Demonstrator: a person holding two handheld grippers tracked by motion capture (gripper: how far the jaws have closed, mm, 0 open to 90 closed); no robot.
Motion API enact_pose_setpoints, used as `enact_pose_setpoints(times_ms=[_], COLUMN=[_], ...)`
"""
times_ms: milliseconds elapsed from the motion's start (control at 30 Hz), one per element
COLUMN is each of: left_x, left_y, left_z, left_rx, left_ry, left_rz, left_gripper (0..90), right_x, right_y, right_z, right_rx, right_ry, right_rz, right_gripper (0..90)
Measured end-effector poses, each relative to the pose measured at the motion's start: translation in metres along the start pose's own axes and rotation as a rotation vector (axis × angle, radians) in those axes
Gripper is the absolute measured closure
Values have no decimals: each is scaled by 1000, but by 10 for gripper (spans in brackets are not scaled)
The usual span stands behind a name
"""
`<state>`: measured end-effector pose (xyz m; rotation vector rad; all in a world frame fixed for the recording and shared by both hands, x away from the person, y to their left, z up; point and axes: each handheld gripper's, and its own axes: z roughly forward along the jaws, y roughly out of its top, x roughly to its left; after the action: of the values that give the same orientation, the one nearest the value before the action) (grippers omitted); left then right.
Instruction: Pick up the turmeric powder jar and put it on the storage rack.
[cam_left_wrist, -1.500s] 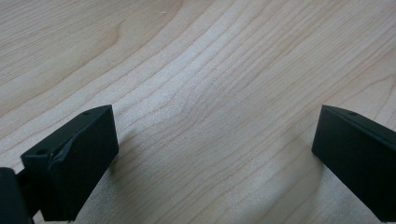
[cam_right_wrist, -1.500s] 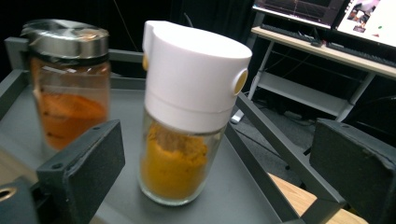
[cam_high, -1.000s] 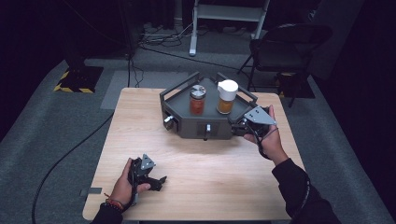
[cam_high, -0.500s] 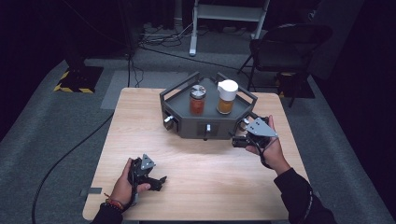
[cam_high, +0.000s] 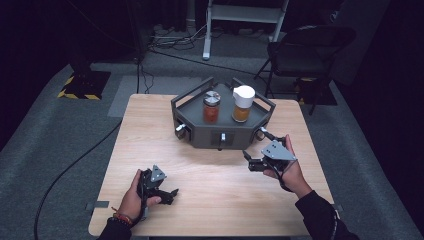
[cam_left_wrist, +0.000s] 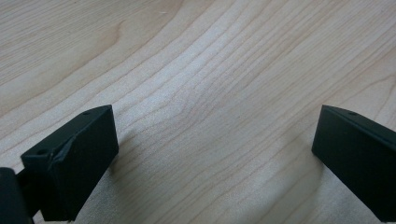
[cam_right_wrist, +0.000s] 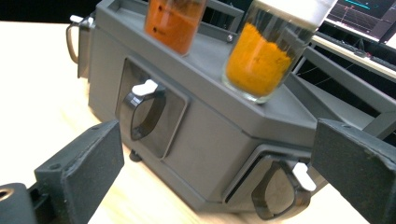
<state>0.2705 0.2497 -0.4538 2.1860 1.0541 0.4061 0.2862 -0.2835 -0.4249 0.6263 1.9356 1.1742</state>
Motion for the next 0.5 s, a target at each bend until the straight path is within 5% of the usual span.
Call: enact_pose_setpoints(times_ms=[500], left_x=[0], left_y=[0], left_z=[0], left_rx=[0], left_ry=[0], left_rz=[0], left_gripper=[5], right_x=[11], right_y=[-17], right_z=[-10], right_rx=[54], right_ry=[31], right_rz=[-24], right_gripper=[20])
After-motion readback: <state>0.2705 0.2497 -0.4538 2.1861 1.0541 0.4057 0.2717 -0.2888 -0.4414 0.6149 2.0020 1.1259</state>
